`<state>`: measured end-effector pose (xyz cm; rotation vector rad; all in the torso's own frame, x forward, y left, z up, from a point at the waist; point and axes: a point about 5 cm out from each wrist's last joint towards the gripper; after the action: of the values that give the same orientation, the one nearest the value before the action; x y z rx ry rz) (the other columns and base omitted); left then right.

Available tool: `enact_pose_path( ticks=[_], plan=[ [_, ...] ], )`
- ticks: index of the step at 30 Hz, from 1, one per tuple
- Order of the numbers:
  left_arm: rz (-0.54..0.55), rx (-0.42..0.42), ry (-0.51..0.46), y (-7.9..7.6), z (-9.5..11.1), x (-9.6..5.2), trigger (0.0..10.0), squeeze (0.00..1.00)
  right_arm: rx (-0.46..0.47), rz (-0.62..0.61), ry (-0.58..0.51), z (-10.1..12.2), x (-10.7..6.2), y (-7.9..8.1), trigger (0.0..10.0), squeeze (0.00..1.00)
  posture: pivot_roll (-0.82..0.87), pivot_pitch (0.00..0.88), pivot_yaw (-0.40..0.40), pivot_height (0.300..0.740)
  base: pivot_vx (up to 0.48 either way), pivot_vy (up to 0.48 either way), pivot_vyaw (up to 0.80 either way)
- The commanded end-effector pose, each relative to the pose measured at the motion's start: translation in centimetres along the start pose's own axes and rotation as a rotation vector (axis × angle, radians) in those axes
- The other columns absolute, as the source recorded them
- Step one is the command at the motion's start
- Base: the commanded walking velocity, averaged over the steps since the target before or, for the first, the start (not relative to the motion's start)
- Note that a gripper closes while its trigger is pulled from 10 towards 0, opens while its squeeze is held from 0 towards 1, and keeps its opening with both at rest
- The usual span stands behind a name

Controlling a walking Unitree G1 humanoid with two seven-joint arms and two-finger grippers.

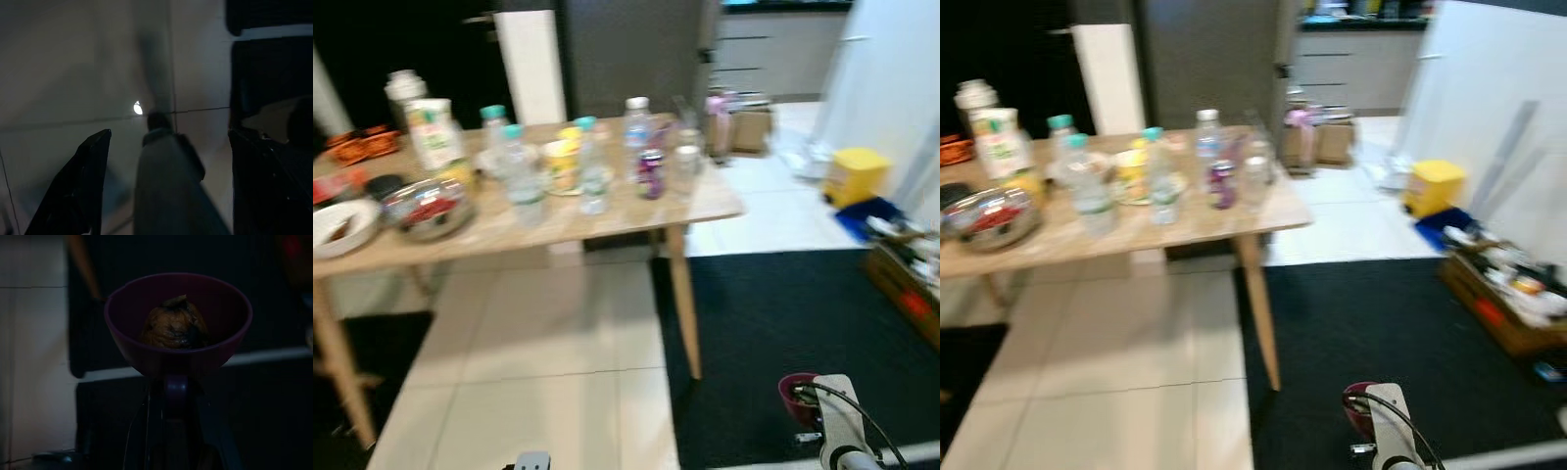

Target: Restocking fridge

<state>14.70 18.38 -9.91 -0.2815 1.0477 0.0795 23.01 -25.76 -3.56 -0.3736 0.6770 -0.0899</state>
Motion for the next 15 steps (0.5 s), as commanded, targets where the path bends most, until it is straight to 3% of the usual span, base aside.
enact_pose_path(
  ticks=[1, 15],
  plan=[
    [0.002, 0.017, -0.001, 0.15, 0.01, -0.04, 10.0, 0.00, -0.003, -0.003, 0.008, -0.15, -0.04, 0.09, 10.0, 0.00, -0.05, 0.000, 0.020, 0.740, 0.000, 0.000, -0.80],
    [-0.006, 0.025, -0.011, -0.05, 0.16, 0.00, 10.0, 0.00, -0.008, 0.011, 0.035, -1.07, -0.35, 0.68, 10.0, 0.00, -0.05, 0.000, 0.022, 0.740, 0.000, 0.000, -0.80]
  ],
)
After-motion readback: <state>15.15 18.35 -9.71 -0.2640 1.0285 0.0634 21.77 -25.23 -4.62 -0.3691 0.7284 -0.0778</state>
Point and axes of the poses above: a point about 5 cm out from each wrist's last joint towards the gripper, its own x axis pointing out of the wrist towards the gripper, its own z axis along the axis of the wrist's last joint, y = z × x, and after that the axes turned 10 degrees about -x, right-handed
